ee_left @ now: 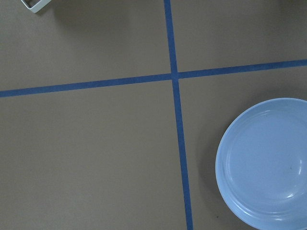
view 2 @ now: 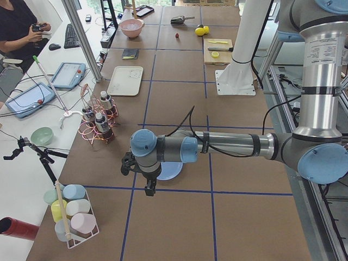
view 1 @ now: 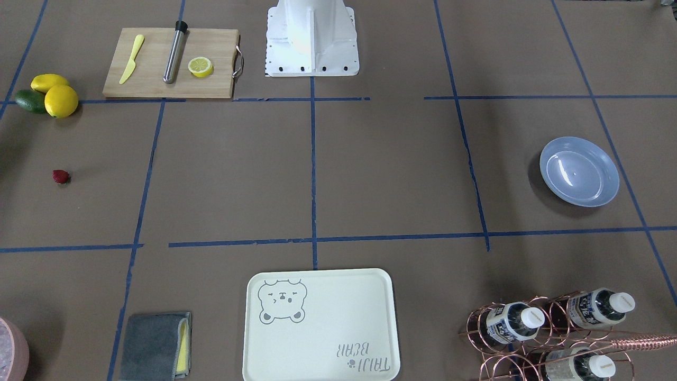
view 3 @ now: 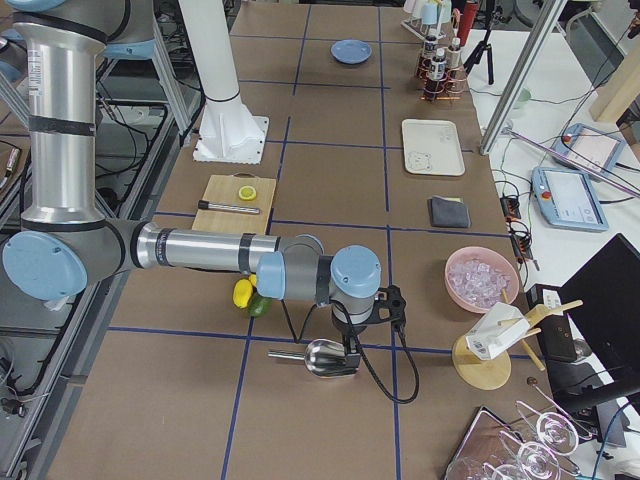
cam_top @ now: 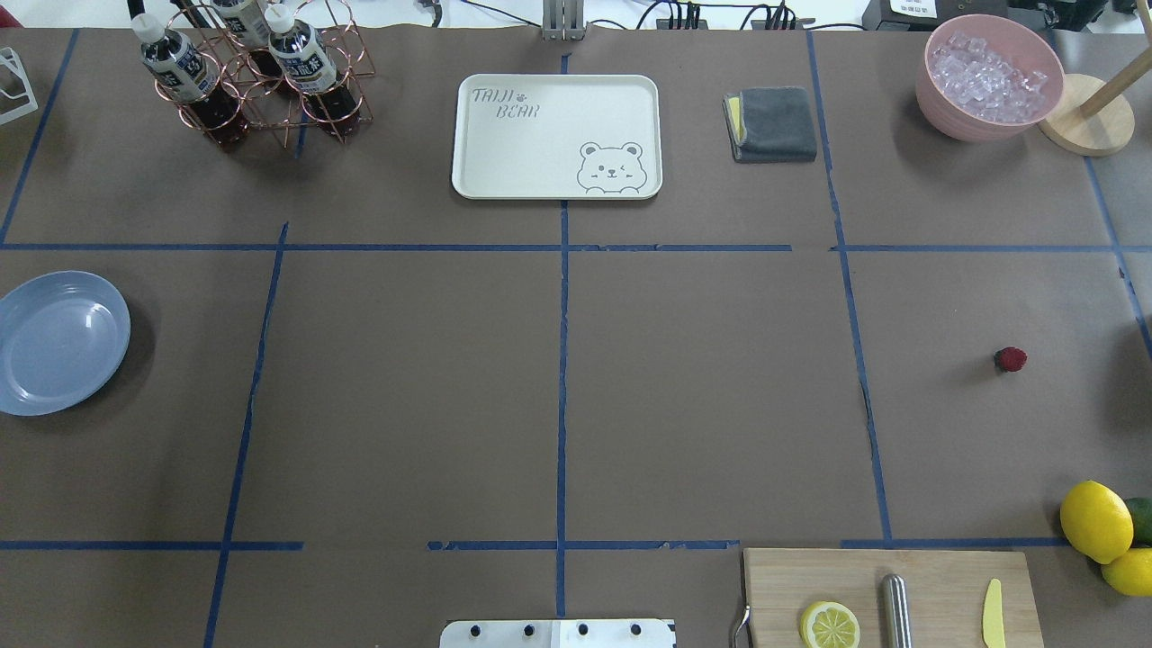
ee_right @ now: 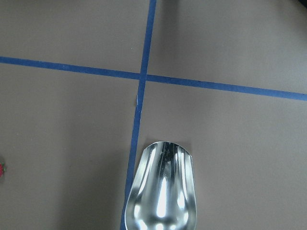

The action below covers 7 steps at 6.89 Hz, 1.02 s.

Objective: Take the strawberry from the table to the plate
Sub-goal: 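Lower the left gripper onto the rim of the light blue plate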

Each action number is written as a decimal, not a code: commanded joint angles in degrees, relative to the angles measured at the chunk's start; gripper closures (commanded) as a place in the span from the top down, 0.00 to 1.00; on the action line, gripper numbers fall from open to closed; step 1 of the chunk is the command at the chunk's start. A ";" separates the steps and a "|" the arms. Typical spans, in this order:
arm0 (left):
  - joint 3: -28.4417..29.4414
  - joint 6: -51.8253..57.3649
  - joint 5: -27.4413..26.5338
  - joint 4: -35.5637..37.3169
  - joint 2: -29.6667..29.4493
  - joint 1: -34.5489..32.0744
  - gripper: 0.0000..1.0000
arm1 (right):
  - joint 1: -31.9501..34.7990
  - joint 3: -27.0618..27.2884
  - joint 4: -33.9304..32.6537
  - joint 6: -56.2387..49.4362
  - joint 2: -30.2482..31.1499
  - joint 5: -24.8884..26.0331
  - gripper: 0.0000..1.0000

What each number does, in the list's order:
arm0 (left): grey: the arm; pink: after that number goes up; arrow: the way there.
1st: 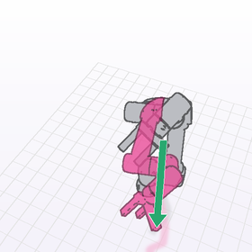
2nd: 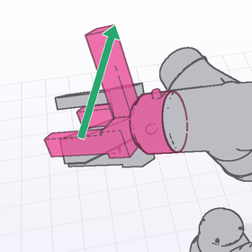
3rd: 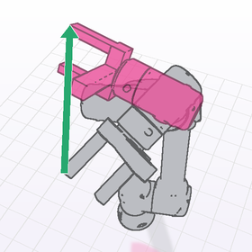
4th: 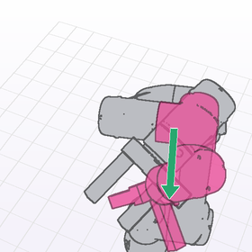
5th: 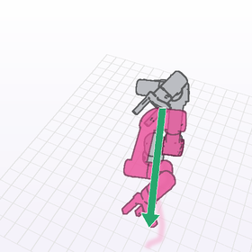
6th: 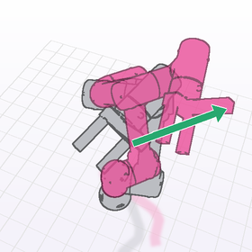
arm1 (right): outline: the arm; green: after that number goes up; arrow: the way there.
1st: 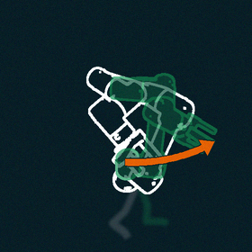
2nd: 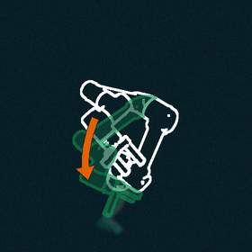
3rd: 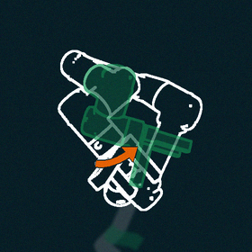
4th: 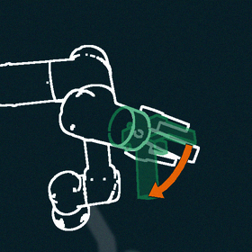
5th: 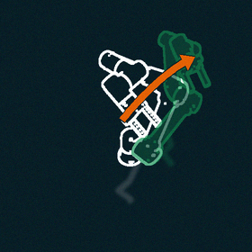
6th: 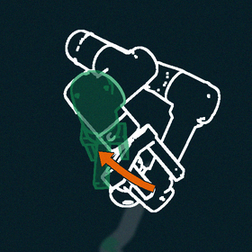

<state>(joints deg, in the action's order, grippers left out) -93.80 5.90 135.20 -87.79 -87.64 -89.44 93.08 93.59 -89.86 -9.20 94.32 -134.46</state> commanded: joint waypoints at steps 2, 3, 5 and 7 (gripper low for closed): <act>1.42 -0.45 0.41 -3.14 0.10 0.22 1.00 | 0.00 0.18 0.30 0.05 -0.01 -0.10 1.00; 3.61 -3.76 0.59 -7.87 0.01 0.84 1.00 | 0.00 0.62 0.30 0.05 -0.10 -0.27 1.00; 4.94 -15.17 1.98 -18.51 2.02 6.53 1.00 | 0.00 0.62 0.38 0.14 -0.28 -0.45 1.00; 8.44 -21.07 2.35 -29.22 3.87 10.58 1.00 | 0.00 0.62 0.38 0.14 -0.28 -0.62 1.00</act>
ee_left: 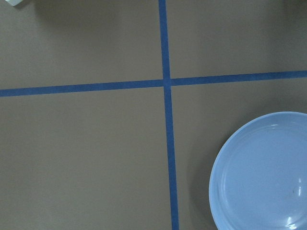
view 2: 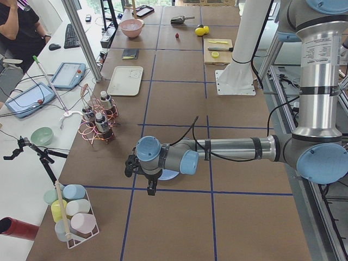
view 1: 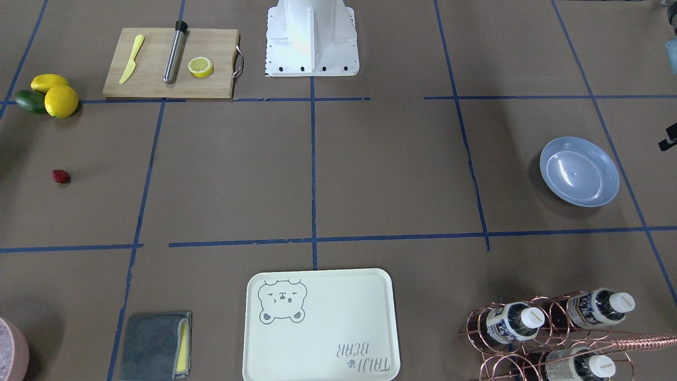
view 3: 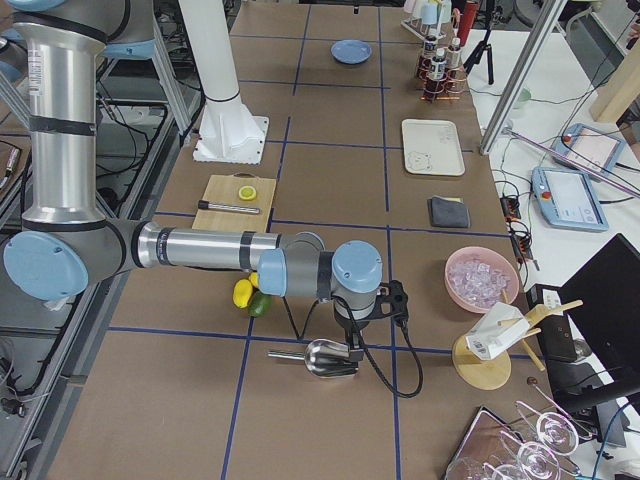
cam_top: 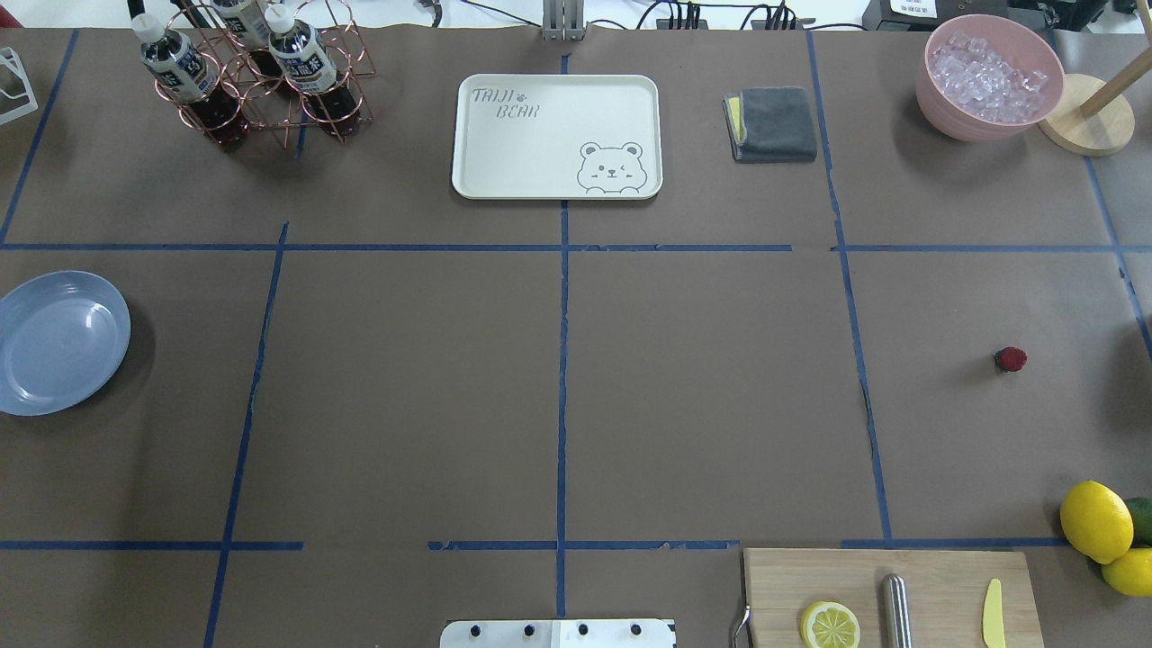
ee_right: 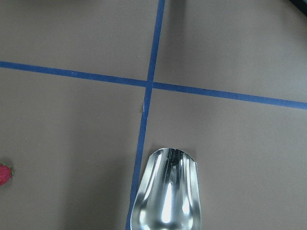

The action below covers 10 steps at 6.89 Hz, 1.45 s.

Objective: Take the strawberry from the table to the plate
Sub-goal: 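Lower the left gripper onto the rim of the light blue plate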

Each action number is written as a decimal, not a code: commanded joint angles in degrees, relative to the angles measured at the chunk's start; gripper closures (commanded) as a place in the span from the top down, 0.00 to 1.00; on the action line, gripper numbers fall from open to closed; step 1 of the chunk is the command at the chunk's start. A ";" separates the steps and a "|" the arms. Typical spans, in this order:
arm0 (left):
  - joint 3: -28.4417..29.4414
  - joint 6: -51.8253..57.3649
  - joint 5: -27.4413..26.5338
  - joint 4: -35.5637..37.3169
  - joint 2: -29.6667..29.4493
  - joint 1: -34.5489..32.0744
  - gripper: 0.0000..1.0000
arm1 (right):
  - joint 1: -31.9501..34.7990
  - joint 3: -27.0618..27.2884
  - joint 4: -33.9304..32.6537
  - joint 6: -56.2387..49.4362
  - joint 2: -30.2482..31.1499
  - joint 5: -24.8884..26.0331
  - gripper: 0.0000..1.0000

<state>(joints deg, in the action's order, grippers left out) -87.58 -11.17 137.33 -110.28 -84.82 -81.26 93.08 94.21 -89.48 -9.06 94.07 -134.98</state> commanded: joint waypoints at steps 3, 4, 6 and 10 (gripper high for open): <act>9.78 -14.29 -0.39 -24.31 1.06 9.59 1.00 | 0.00 0.09 0.09 0.01 -0.20 -0.10 1.00; 11.10 -18.24 -0.57 -28.64 1.06 11.97 0.97 | 0.00 0.35 0.09 0.01 -0.20 -0.10 1.00; 11.47 -21.08 -3.37 -30.96 1.06 14.63 0.89 | 0.00 0.44 0.09 0.01 -0.20 -0.02 1.00; 12.08 -21.09 -3.47 -30.88 1.06 14.99 0.36 | 0.00 0.79 0.00 0.01 -0.12 -0.02 1.00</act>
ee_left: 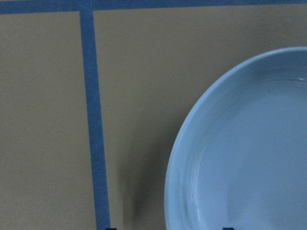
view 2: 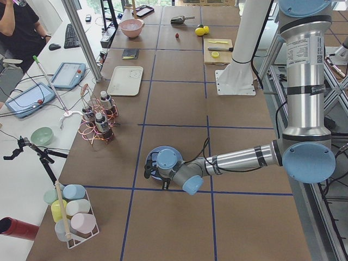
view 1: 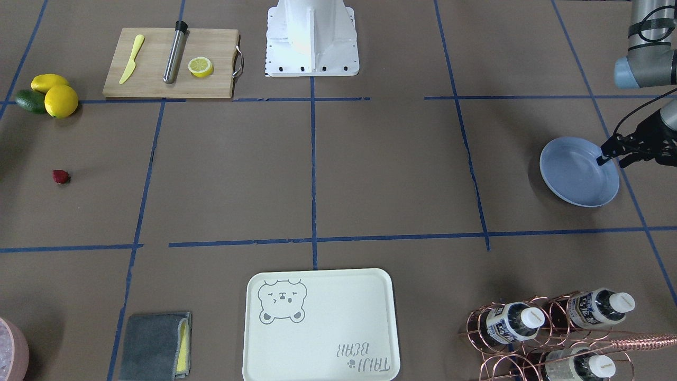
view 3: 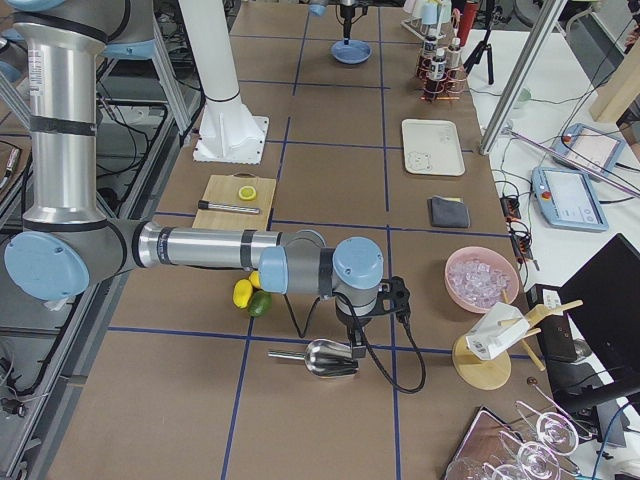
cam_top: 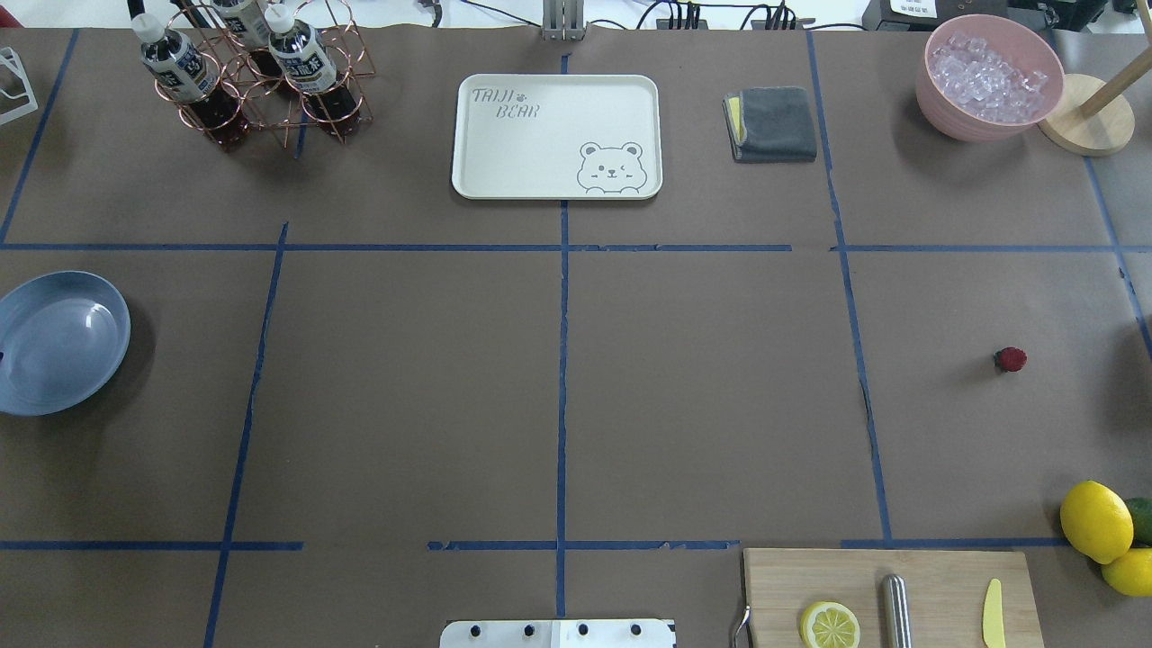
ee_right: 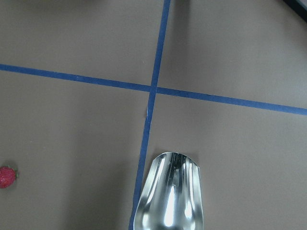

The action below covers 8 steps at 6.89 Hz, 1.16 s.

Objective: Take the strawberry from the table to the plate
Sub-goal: 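Lower the left gripper onto the rim of the light blue plate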

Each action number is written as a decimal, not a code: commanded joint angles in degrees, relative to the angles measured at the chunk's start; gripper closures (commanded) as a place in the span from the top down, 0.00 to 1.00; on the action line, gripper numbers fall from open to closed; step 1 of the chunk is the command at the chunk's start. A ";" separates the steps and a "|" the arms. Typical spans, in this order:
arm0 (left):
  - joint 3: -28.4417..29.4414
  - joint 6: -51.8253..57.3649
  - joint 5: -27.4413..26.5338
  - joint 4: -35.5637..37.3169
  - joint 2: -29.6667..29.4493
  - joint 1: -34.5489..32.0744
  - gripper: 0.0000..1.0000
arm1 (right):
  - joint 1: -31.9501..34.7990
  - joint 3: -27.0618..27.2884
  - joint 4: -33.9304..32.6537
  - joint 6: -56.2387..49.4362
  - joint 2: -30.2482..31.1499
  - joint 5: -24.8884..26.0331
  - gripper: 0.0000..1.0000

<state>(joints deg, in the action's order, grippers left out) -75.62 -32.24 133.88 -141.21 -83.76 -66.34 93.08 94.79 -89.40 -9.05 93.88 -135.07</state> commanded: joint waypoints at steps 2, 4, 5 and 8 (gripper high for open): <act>0.21 -0.02 0.06 -0.03 0.00 0.24 0.00 | 0.00 0.30 -0.07 0.00 0.16 0.07 1.00; -0.84 -0.02 0.68 -0.12 0.00 0.07 0.00 | 0.00 0.31 -0.16 0.00 0.16 0.07 1.00; -3.37 -0.10 0.59 1.01 0.44 -0.02 0.00 | 0.00 0.31 -0.16 0.09 0.07 0.15 1.00; -15.19 -0.37 5.16 27.69 -9.36 -9.24 0.00 | -0.09 3.45 -0.16 -0.18 -0.36 1.38 1.00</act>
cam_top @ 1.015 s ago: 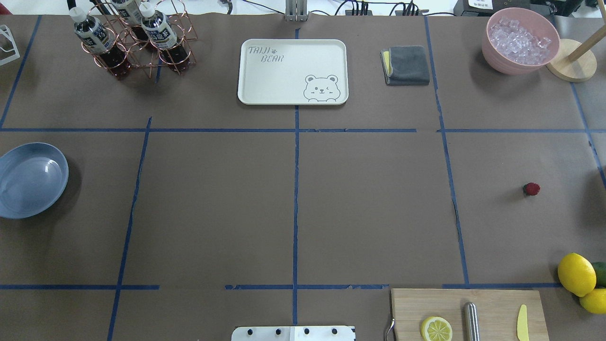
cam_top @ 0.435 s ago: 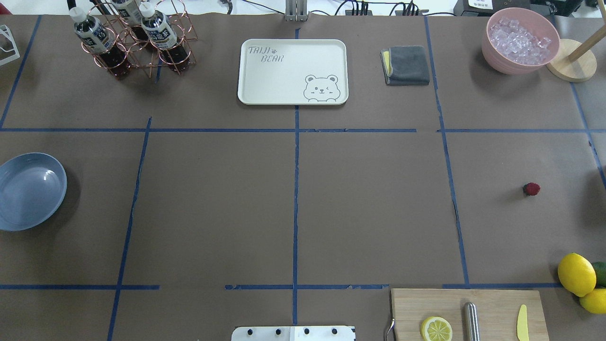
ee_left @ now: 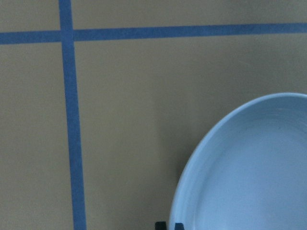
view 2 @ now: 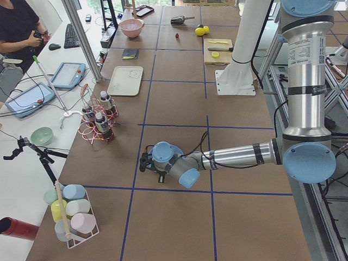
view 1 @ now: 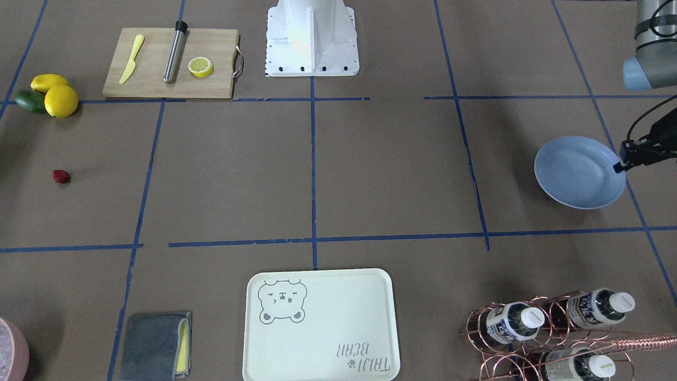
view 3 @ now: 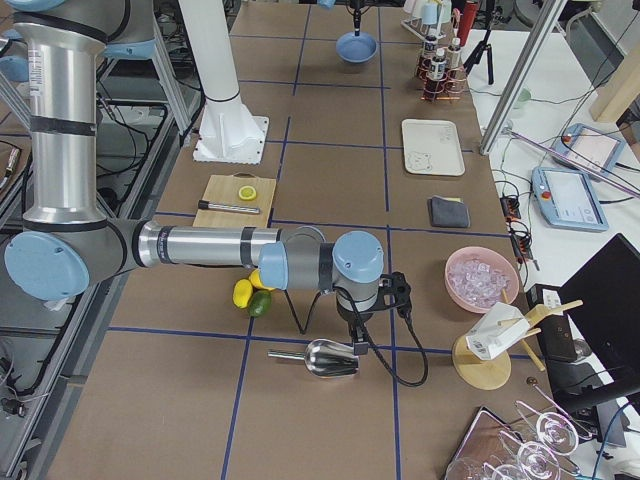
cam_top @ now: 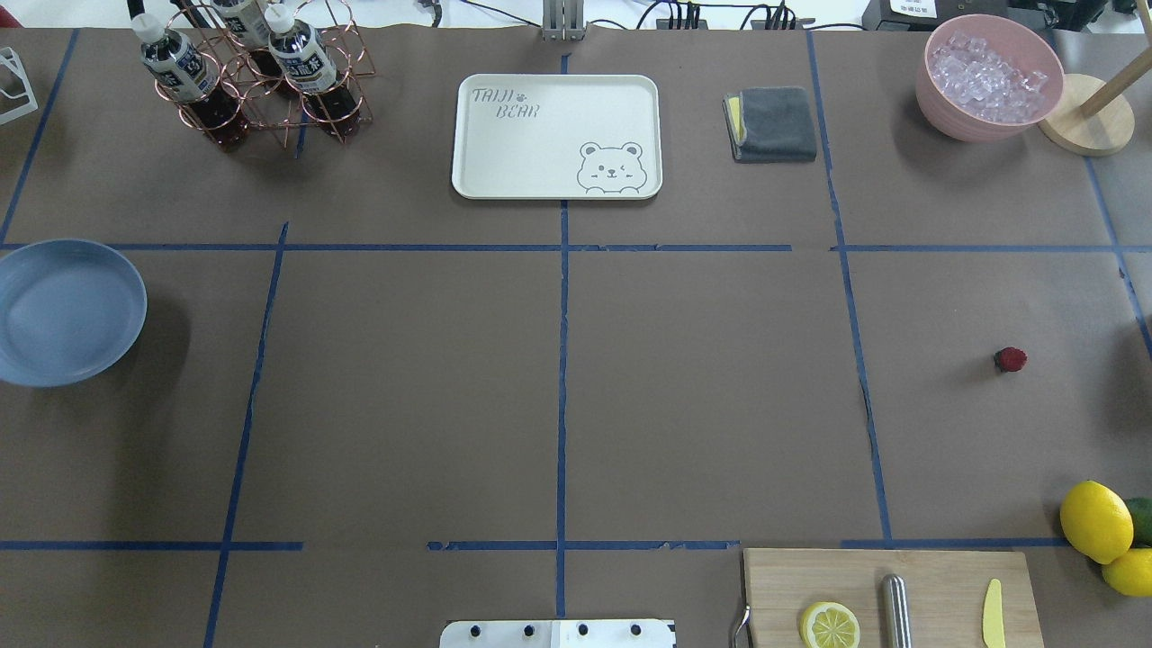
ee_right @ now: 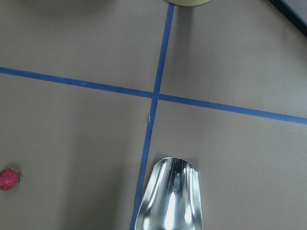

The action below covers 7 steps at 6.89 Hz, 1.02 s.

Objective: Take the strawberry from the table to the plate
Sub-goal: 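Lift the light blue plate with the left gripper toward the table center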

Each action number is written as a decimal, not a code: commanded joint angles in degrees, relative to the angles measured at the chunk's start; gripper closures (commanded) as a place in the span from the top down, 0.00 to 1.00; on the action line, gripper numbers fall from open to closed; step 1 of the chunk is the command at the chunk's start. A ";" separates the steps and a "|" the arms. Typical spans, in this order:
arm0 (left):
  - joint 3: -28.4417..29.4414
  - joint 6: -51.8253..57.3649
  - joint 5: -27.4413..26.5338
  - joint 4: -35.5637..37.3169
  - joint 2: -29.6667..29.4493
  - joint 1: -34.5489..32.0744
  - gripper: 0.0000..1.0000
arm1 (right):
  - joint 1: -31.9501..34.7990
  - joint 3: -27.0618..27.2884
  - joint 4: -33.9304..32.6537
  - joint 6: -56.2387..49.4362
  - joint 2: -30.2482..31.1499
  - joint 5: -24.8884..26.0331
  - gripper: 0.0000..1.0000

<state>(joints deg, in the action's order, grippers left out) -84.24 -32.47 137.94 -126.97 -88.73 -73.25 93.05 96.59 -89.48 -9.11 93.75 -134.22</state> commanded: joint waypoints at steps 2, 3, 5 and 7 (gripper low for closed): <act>-13.91 -11.30 1.45 23.95 -11.09 -2.16 0.00 | -1.20 3.07 -0.34 0.14 -0.76 0.45 1.00; -16.37 -22.27 1.11 22.92 -13.90 2.54 0.00 | -1.73 2.99 -0.17 0.23 -1.28 0.45 1.00; -18.60 -46.50 -3.68 16.28 -18.82 17.28 0.00 | -2.08 2.64 0.10 6.96 -1.29 -0.07 1.00; -17.46 -64.68 -14.05 10.35 -24.36 31.79 0.00 | -2.35 2.64 0.18 7.09 -1.38 -0.61 1.00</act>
<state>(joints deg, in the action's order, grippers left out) -102.23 -86.68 129.50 -113.68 -109.55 -49.79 90.92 99.22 -89.38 -2.62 92.42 -134.59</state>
